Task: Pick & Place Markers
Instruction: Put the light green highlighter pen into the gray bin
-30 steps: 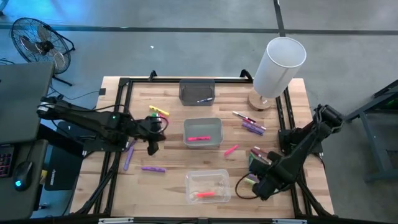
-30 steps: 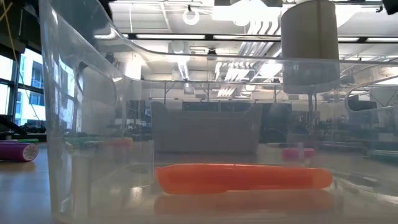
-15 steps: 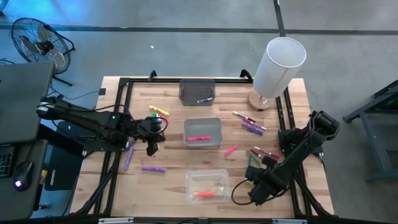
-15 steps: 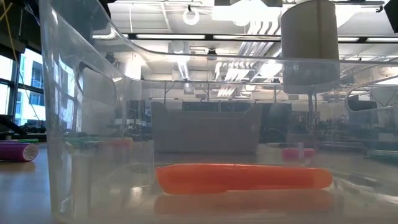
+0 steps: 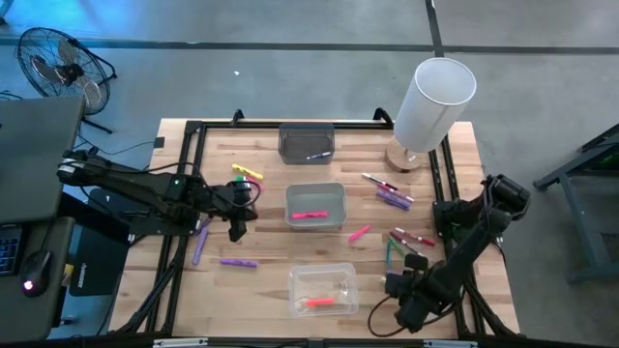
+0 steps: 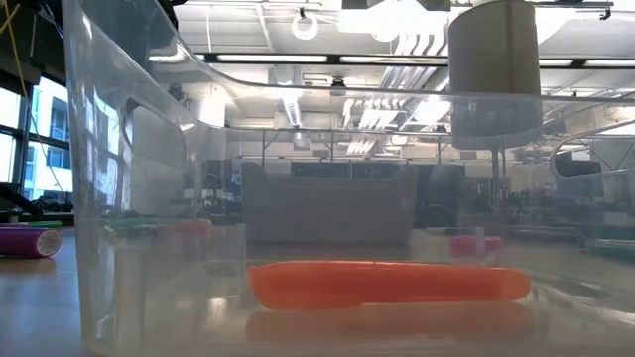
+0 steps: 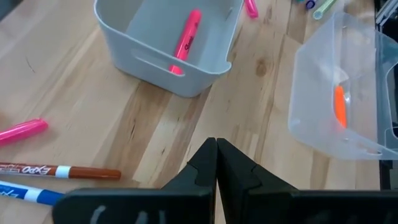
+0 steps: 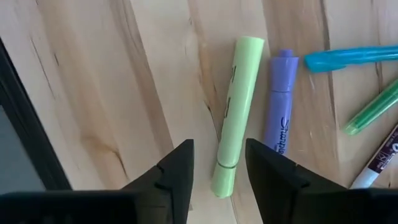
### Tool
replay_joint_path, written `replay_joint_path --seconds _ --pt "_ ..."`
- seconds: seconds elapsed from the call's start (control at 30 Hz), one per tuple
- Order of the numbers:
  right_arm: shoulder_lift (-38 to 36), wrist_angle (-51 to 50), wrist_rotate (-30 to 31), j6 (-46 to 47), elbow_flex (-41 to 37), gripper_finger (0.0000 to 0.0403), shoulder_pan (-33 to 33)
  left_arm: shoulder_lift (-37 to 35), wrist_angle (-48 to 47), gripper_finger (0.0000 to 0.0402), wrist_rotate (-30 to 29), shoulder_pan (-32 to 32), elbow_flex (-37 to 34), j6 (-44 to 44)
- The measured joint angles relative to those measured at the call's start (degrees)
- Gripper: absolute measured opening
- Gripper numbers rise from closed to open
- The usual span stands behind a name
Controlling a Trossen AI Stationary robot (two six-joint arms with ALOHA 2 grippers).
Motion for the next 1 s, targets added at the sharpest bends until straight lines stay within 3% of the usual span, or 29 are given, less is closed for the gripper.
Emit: replay_joint_path --seconds 0.33,0.67,0.93,1.0 --pt "4.7 0.1 -0.4 0.2 -0.3 0.0127 0.4 0.0 2.1 0.0 -0.1 0.0 0.0 0.2" --pt "4.5 11.0 -6.0 6.4 -8.3 0.0124 0.4 0.0 2.2 0.0 0.6 0.0 0.0 0.0" --pt "4.5 12.1 -4.5 3.2 -8.6 0.0054 0.3 0.0 2.2 0.0 0.8 0.0 0.0 0.0" --pt "3.9 12.0 -4.9 2.7 -8.6 0.0054 0.2 0.0 2.2 0.0 0.8 0.0 0.0 0.0"
